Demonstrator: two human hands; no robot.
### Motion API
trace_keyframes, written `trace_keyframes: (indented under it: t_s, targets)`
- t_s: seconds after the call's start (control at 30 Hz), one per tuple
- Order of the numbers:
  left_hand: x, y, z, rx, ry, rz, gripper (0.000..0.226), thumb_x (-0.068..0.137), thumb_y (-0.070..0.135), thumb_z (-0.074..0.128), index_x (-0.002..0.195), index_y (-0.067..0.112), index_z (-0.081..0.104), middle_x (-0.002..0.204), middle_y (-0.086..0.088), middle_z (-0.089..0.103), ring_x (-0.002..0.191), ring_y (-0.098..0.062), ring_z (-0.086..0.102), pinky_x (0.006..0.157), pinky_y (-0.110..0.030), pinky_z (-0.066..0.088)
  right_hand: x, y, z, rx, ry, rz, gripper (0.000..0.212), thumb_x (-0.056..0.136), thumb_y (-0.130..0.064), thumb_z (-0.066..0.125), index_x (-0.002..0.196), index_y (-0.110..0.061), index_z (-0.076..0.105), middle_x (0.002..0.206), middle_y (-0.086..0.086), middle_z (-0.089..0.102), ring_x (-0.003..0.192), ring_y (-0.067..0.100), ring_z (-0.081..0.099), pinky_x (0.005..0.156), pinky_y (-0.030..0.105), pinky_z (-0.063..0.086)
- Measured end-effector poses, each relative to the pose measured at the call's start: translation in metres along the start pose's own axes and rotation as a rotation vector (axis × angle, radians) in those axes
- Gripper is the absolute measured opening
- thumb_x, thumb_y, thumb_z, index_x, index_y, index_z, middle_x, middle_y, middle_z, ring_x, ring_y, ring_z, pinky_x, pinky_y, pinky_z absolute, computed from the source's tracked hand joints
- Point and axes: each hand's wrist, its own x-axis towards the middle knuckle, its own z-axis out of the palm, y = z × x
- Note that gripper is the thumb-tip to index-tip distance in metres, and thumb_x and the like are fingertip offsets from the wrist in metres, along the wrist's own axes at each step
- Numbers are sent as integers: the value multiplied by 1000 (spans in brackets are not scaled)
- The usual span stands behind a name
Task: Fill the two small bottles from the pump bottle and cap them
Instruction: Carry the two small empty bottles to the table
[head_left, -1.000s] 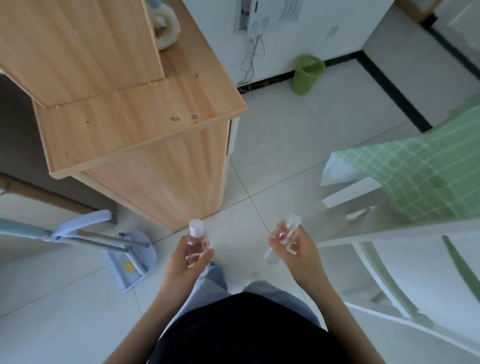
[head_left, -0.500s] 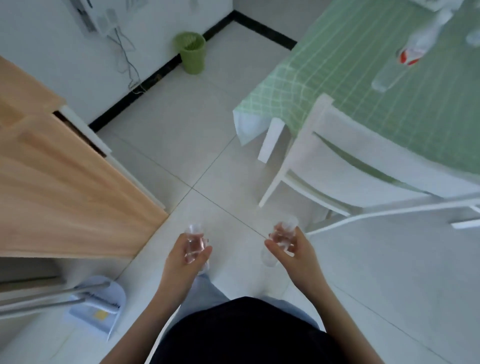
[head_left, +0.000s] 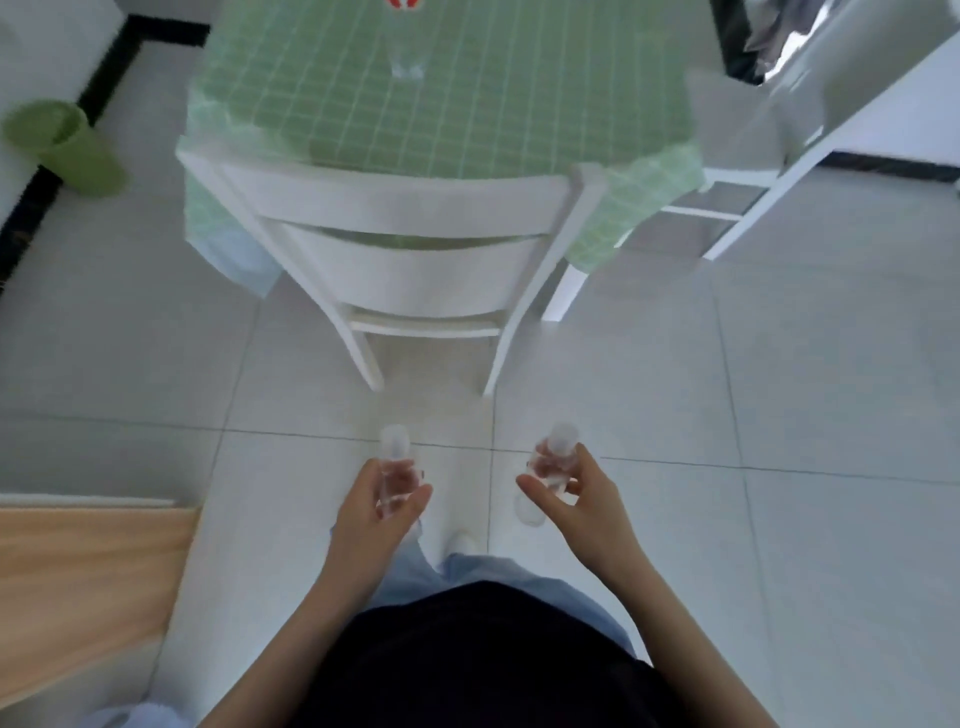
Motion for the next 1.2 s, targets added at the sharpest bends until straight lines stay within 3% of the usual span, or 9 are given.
trace_keyframes:
  t_s: [0.17,0.23,0.37,0.5,0.73,0.9,1.07,1.2]
  targets:
    - [29,18,38,85,-157,17,22,82,13,71,91,29,59,82,20,70,77,6,66,67,-14,48,-2,21,-38,100,152,88,26,84,-31,72,105,-24,59,100,-14,67,93,1,62,75,6,45]
    - [43,28,54,119,-212,33,22,83,11,70,90,27,58,82,22,70,76,7,65,67,-15,48,0,26,-51,135,212,114,22,85,-29,72,102,-27,58,97,-15,67,90,-2,62,74,4,44]
    - [75,50,95,155,-314,50,20,83,8,70,90,23,58,86,6,69,76,4,66,70,-18,49,16,32,-79,176,322,161,22,85,-29,72,102,-28,58,96,-14,67,91,3,63,76,6,46]
    - [111,76,143,183,-420,74,21,85,11,68,93,27,57,92,7,67,76,9,65,63,-10,48,44,32,-113,210,410,212,28,85,-32,72,108,-24,59,101,-12,68,95,10,64,76,13,47]
    - [175,123,221,216,-611,88,21,85,10,69,90,28,59,80,22,69,74,7,64,66,-8,48,91,28,-171,248,560,274,30,84,-36,72,108,-26,58,102,-14,68,95,4,63,73,4,46]
    - [204,151,264,197,-639,92,26,84,13,69,86,38,63,86,16,70,77,4,65,68,-9,48,122,36,-212,258,617,309,30,83,-37,72,107,-25,58,102,-12,68,95,7,64,74,11,45]
    - [225,171,307,178,-619,75,24,84,3,68,94,25,61,90,2,67,79,4,65,70,-11,49,161,45,-260,297,628,302,24,84,-33,73,103,-28,60,95,-12,69,89,-2,63,74,11,45]
    - [242,187,355,143,-556,62,22,84,2,66,96,20,60,94,-3,67,89,-9,65,74,-18,49,197,59,-313,290,575,276,28,85,-32,72,107,-21,60,98,-10,70,93,1,64,76,12,46]
